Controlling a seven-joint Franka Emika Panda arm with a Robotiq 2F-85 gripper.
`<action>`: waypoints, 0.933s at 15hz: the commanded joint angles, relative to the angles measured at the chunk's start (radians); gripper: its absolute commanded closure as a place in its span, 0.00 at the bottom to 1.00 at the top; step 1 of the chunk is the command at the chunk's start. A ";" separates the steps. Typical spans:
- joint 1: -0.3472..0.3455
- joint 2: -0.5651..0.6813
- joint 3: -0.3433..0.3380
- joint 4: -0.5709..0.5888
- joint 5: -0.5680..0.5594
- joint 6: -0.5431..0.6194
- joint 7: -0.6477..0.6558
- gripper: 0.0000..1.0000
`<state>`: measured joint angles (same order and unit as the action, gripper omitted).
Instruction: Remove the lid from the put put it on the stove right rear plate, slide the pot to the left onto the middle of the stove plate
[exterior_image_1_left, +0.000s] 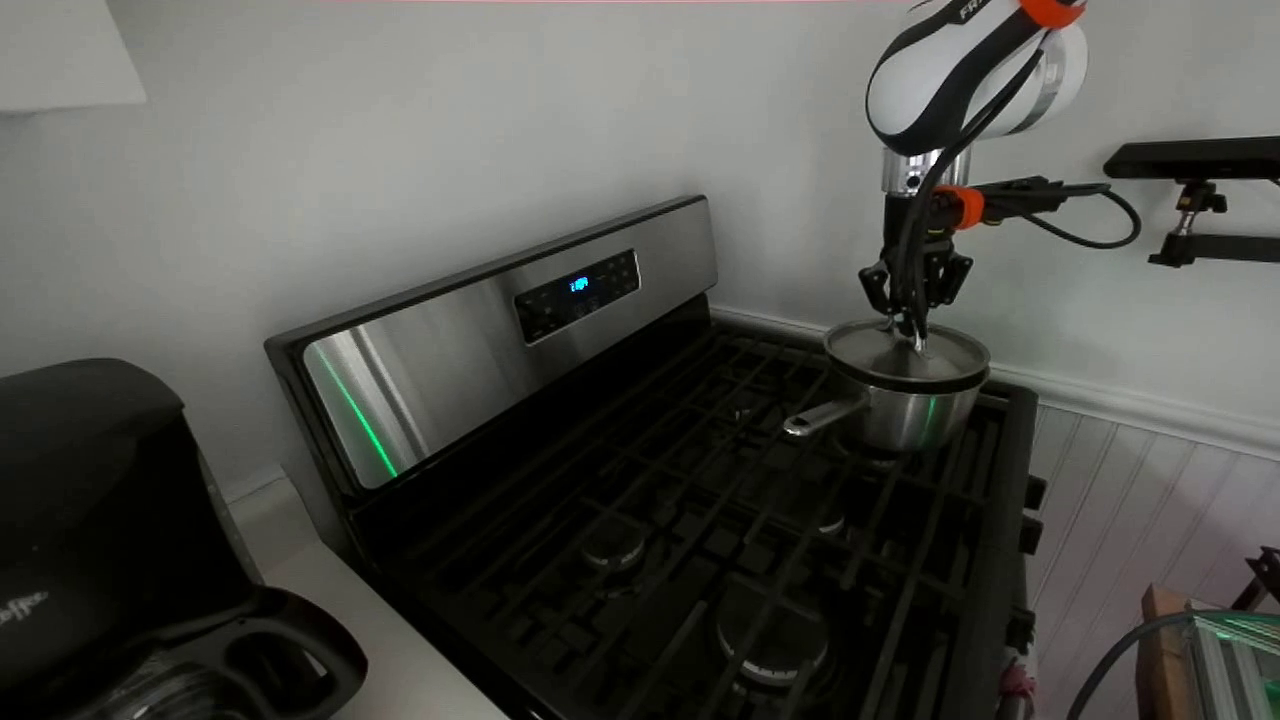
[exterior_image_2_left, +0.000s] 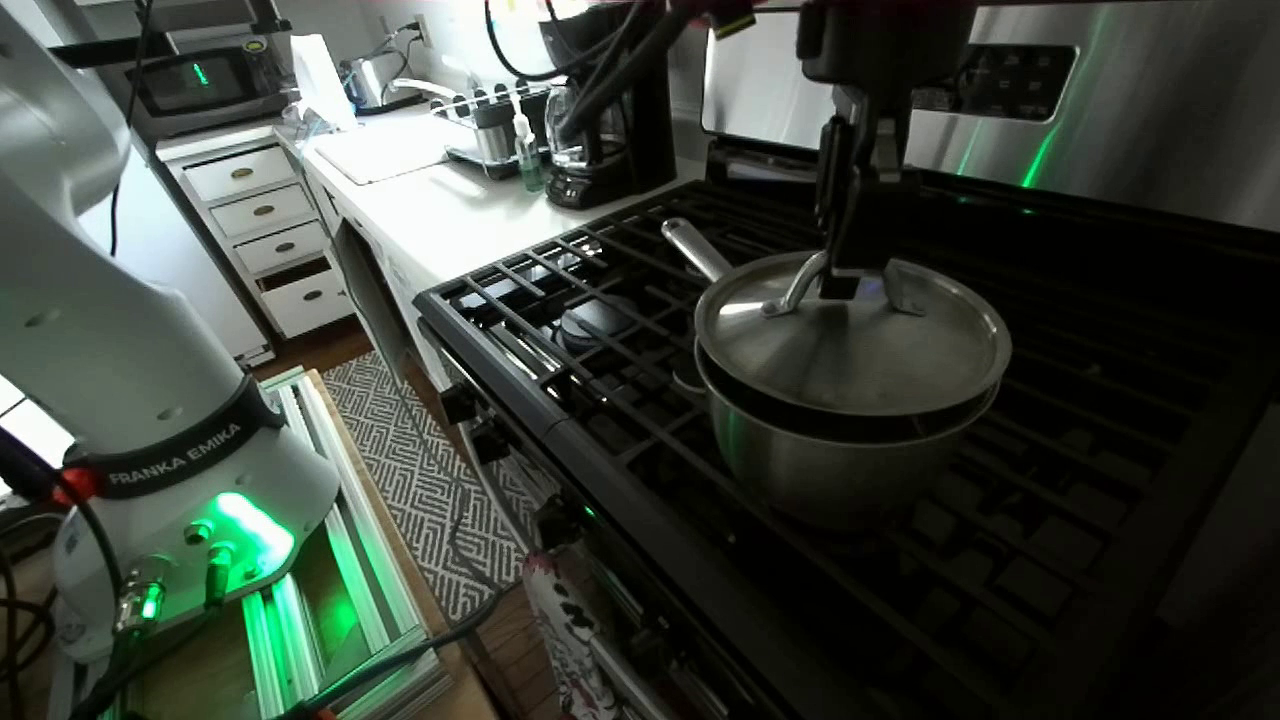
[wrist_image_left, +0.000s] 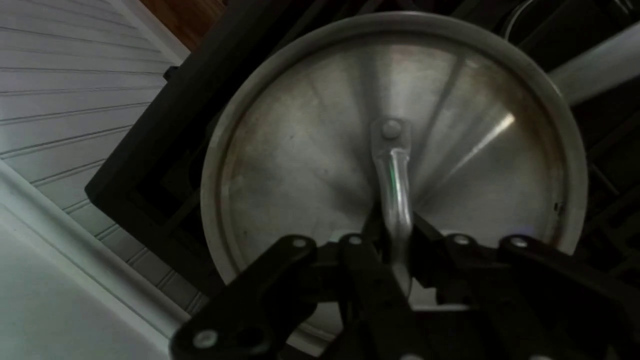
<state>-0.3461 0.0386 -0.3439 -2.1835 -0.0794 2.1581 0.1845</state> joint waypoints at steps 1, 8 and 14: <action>0.011 -0.095 0.006 0.005 -0.047 -0.069 0.021 0.98; 0.046 -0.136 0.070 0.082 -0.062 -0.122 0.046 0.98; 0.079 -0.112 0.104 0.120 -0.044 -0.097 0.069 0.90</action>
<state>-0.2695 -0.0734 -0.2364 -2.0648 -0.1234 2.0635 0.2548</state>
